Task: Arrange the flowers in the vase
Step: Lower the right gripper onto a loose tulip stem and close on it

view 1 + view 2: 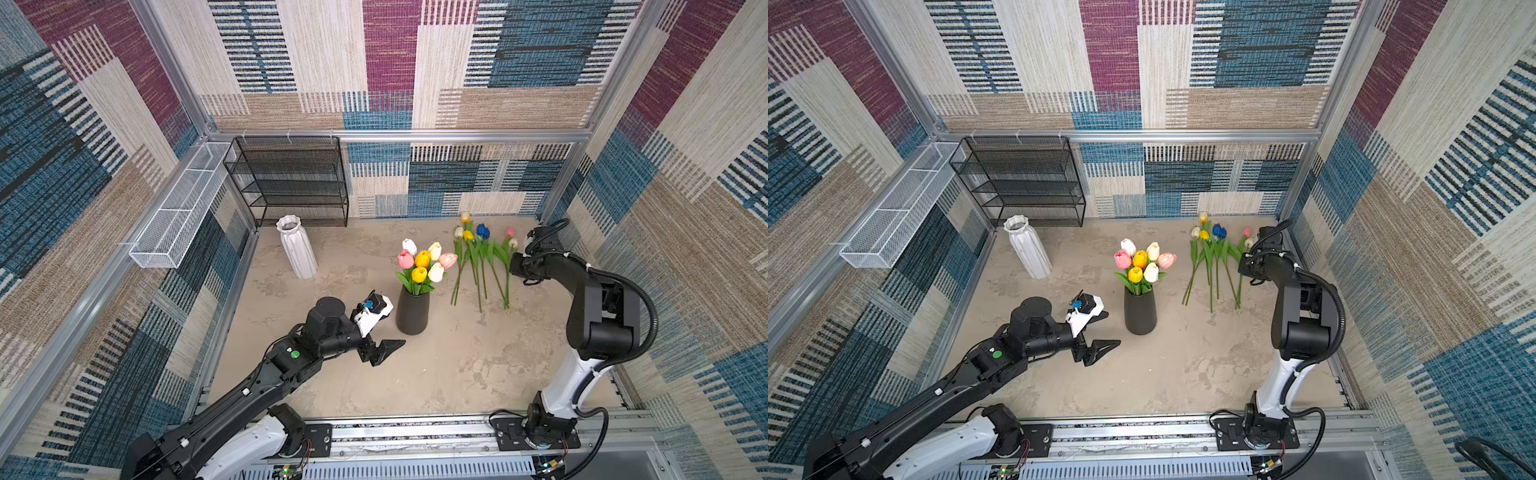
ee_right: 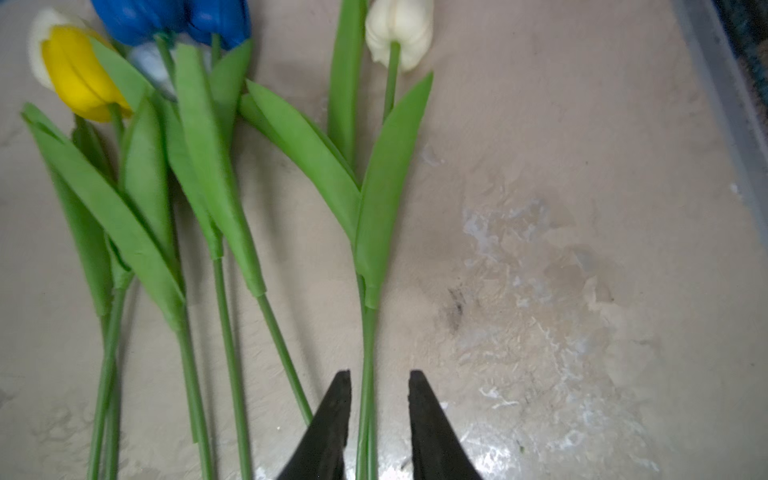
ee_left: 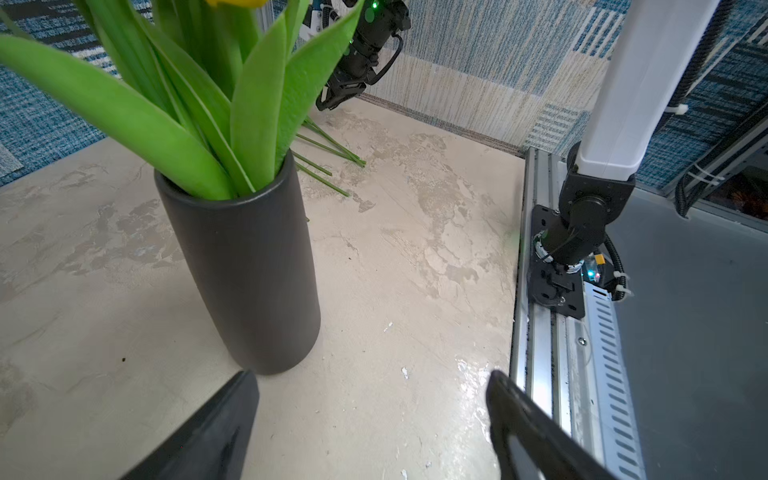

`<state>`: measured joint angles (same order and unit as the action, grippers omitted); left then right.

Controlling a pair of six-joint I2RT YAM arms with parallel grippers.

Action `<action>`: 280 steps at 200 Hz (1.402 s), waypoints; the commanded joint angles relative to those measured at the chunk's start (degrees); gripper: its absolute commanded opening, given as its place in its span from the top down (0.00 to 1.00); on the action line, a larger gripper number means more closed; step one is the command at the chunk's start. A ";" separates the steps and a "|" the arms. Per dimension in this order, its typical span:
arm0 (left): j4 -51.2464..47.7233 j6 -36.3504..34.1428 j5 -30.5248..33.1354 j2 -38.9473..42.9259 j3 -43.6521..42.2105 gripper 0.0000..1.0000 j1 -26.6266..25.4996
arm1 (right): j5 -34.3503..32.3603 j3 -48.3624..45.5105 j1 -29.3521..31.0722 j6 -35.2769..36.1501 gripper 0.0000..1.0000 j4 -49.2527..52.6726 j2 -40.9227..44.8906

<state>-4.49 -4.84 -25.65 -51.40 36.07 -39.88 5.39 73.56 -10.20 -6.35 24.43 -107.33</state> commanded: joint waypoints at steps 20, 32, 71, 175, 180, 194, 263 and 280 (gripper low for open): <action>2.40 -0.16 -0.07 0.22 -0.92 0.09 0.02 | 0.18 0.82 0.21 -0.59 0.68 -0.27 -3.70; 2.62 -0.08 -0.19 0.21 -1.00 0.09 -0.01 | 0.32 1.15 0.50 -0.75 0.66 -0.38 -4.58; 3.61 0.34 0.06 -0.30 -1.19 0.09 0.01 | -1.50 2.62 1.31 -1.03 0.66 -0.79 -7.65; 3.81 1.07 0.56 -0.50 -0.49 0.09 -0.02 | -4.10 2.96 1.85 -1.56 0.96 1.24 -1.85; 3.79 0.98 0.51 -0.69 -0.35 0.08 -0.02 | -3.99 2.70 1.85 -1.56 0.97 1.24 -0.87; 3.83 0.80 0.58 -1.29 0.11 0.08 -0.02 | -4.50 2.12 1.85 -1.43 0.98 1.43 1.30; 3.70 0.71 -0.19 -2.46 2.42 0.09 -0.02 | 4.37 -0.40 2.08 -1.91 0.97 2.55 11.39; 4.15 0.96 -0.02 -2.53 2.12 0.09 0.02 | 6.62 -3.27 4.85 -2.35 0.96 2.11 14.13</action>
<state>-3.05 -4.45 -25.61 -53.82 37.98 -39.90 6.04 72.90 -8.05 -7.64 26.70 -96.12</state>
